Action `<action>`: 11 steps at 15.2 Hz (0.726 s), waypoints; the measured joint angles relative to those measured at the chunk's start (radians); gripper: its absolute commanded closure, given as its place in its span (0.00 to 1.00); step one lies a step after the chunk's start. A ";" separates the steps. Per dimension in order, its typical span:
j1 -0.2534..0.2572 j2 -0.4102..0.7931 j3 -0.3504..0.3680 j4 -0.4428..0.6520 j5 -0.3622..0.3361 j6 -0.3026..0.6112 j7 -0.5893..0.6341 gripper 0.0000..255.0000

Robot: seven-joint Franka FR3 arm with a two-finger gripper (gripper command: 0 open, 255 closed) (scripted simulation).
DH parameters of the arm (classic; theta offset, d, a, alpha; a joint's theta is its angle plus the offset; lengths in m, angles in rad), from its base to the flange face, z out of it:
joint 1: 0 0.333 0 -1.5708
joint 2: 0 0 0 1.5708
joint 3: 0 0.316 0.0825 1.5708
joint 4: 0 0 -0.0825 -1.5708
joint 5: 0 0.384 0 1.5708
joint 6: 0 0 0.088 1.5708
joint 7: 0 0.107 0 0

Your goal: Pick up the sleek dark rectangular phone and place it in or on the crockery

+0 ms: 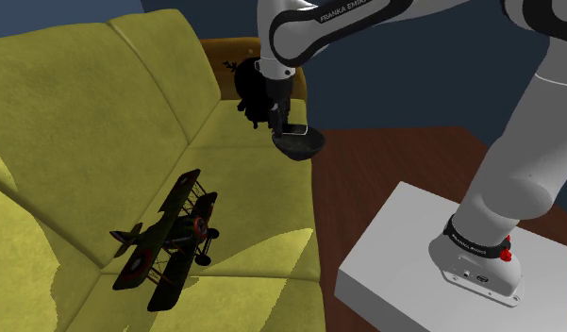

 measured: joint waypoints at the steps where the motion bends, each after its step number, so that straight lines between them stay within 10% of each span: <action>1: -0.012 0.003 -0.012 0.009 0.000 -0.006 -0.024 1.00; 11: -0.087 0.104 -0.082 0.083 -0.015 0.019 -0.165 1.00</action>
